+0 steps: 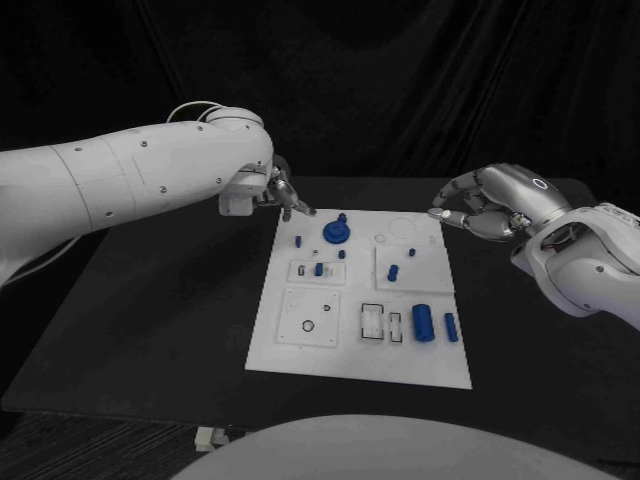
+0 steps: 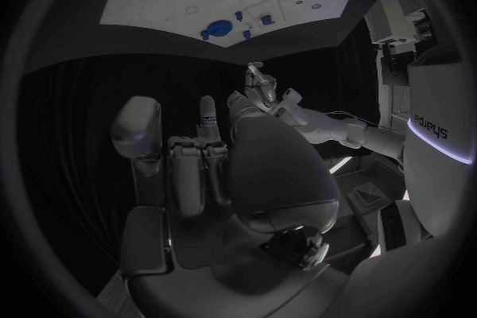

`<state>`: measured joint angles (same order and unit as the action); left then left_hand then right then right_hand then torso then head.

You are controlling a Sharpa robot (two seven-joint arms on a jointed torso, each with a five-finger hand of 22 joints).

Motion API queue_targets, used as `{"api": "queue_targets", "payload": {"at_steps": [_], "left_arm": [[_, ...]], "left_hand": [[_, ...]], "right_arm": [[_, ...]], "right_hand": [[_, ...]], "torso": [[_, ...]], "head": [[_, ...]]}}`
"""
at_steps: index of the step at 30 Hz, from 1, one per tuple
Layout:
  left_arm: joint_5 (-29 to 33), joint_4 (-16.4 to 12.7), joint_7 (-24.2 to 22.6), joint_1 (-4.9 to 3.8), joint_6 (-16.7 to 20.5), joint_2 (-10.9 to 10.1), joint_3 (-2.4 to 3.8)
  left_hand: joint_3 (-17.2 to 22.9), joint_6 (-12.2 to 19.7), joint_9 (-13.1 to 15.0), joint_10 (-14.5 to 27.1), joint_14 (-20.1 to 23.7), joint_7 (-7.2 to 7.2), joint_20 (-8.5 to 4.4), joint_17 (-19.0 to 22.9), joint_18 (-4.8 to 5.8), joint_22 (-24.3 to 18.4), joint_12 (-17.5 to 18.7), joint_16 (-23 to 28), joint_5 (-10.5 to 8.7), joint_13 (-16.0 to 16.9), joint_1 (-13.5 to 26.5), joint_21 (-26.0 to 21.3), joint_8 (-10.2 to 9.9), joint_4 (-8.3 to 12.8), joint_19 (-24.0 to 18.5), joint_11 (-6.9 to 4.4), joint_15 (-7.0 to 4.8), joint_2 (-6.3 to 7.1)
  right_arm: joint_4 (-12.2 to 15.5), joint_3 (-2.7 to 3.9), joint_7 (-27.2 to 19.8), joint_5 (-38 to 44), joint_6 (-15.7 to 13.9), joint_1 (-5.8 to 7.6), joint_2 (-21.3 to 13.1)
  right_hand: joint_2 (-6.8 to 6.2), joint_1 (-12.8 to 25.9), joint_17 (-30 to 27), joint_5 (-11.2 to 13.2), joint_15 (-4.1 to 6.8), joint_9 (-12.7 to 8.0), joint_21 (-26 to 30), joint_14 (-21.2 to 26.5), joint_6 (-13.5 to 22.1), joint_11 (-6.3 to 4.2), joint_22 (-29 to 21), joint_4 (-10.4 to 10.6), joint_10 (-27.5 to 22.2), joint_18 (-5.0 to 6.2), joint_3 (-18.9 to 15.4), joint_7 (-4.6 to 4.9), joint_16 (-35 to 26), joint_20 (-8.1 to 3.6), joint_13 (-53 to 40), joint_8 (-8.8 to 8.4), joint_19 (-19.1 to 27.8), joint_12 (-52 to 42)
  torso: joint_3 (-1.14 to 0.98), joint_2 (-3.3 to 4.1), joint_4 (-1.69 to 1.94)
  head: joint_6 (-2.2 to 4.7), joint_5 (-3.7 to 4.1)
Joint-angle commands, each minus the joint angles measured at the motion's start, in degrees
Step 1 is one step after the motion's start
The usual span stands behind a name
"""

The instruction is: Assemble the parts on the task board

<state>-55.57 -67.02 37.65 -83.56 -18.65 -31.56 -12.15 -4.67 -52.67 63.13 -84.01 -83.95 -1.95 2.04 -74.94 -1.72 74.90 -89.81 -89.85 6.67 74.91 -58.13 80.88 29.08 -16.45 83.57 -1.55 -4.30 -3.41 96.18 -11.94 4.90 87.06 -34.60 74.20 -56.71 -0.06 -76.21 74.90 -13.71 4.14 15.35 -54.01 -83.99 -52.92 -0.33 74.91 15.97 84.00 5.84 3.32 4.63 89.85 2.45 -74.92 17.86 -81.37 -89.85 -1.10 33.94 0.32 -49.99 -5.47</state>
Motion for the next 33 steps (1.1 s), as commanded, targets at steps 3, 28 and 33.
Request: {"api": "queue_targets", "payload": {"at_steps": [3, 28, 33], "left_arm": [[0.1, 4.5, -3.24, 1.79, -2.98, 2.59, 0.01], [-3.35, 14.39, -6.45, 4.94, -2.46, 7.98, 0.02], [-3.4, 15.44, -6.23, 5.63, -2.79, 8.43, 0.02]], "left_hand": [[-0.65, 1.68, -0.88, -5.72, -6.05, -0.52, 0.21, -15.06, -1.01, 9.09, 0.15, -0.15, 0.17, 14.83, -1.46, -0.48, -2.07, 0.11, -0.51, 0.09, 0.11, -0.25], [-1.4, -2.05, -5.82, -5.12, -6.05, -0.64, 0.75, -15.06, -1.37, 8.8, 0.87, -0.15, 2.27, 14.28, -4.34, -1.96, -6.38, 0.6, -1.39, 0.4, 0.54, -0.83], [-1.28, -2.06, -6.02, -5.03, -6.05, -0.62, 0.7, -15.06, -1.39, 8.81, 0.98, -0.15, 2.84, 14.2, -4.83, -2.06, -6.67, 0.73, -1.43, 0.36, 0.49, -0.85]], "right_arm": [[0.41, 0.04, 0.19, -0.04, 0.1, -0.17, 0.14], [1.85, 0.05, 0.63, -0.04, 0.78, -0.32, -0.32], [1.82, 0.05, 0.61, -0.04, 0.82, -0.6, -0.36]], "right_hand": [[0.47, 0.01, 14.91, -0.15, -0.48, 0.03, 0.13, -5.96, -0.21, 0.35, 6.7, 0.24, 6.0, 0.3, -0.26, 0.2, 0.03, 0.11, -15.08, 0.07, 0.15, -0.15], [0.45, 0.13, 14.7, -0.23, -0.51, -0.02, 0.5, -5.91, -0.04, 0.39, 6.62, 0.28, 6.0, 0.36, -0.35, 0.25, -0.11, 0.12, -15.08, -0.04, 0.21, -0.15], [0.46, 0.09, 14.64, -0.27, -0.51, -0.02, 0.52, -5.9, -0.03, 0.39, 6.62, 0.25, 6.0, 0.36, -0.34, 0.24, -0.15, 0.13, -15.08, -0.05, 0.22, -0.15]], "torso": [[0.02, 0.11, 0.02], [0.08, 0.36, -0.1], [0.1, 0.4, -0.09]], "head": [[-0.01, 0.28], [-0.01, 0.88], [-0.01, 1.06]]}}
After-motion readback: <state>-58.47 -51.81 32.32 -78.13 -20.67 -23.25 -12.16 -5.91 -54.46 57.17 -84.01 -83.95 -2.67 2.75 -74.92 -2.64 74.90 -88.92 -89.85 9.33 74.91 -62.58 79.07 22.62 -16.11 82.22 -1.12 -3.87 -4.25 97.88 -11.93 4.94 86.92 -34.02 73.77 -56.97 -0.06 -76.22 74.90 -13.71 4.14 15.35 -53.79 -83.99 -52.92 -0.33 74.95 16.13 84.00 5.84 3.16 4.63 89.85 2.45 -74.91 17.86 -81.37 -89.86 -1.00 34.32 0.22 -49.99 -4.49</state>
